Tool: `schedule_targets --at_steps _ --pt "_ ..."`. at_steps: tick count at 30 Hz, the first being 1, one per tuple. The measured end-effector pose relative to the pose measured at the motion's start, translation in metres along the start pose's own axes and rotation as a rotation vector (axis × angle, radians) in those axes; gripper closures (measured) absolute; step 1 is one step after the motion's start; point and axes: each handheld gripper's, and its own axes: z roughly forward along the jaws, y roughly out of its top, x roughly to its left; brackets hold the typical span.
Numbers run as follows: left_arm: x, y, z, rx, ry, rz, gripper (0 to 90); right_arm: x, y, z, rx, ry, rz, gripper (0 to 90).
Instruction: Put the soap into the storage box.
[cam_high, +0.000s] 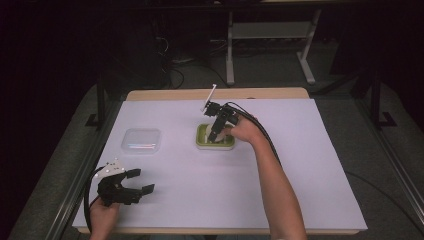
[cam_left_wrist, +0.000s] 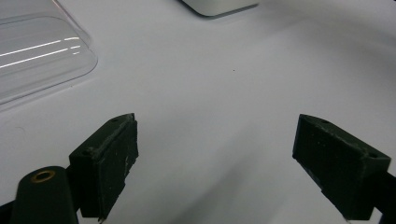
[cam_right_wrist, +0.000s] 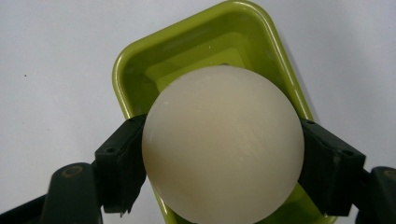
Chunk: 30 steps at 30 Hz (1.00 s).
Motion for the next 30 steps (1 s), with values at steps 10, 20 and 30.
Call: schedule_targets --at_steps 10,20,30 --pt "0.0001 0.0 -0.0001 0.001 0.0 -0.002 13.6 -0.0006 0.0 0.0012 0.002 0.001 -0.002 23.6" --pt "0.0001 -0.0001 0.0 0.001 0.0 -0.003 13.6 -0.0009 -0.0001 0.0035 0.009 0.008 0.001 23.6" --pt "0.0 -0.0001 0.0001 0.001 -0.001 -0.004 13.6 -0.001 -0.0004 0.0037 0.018 0.007 0.005 23.6"
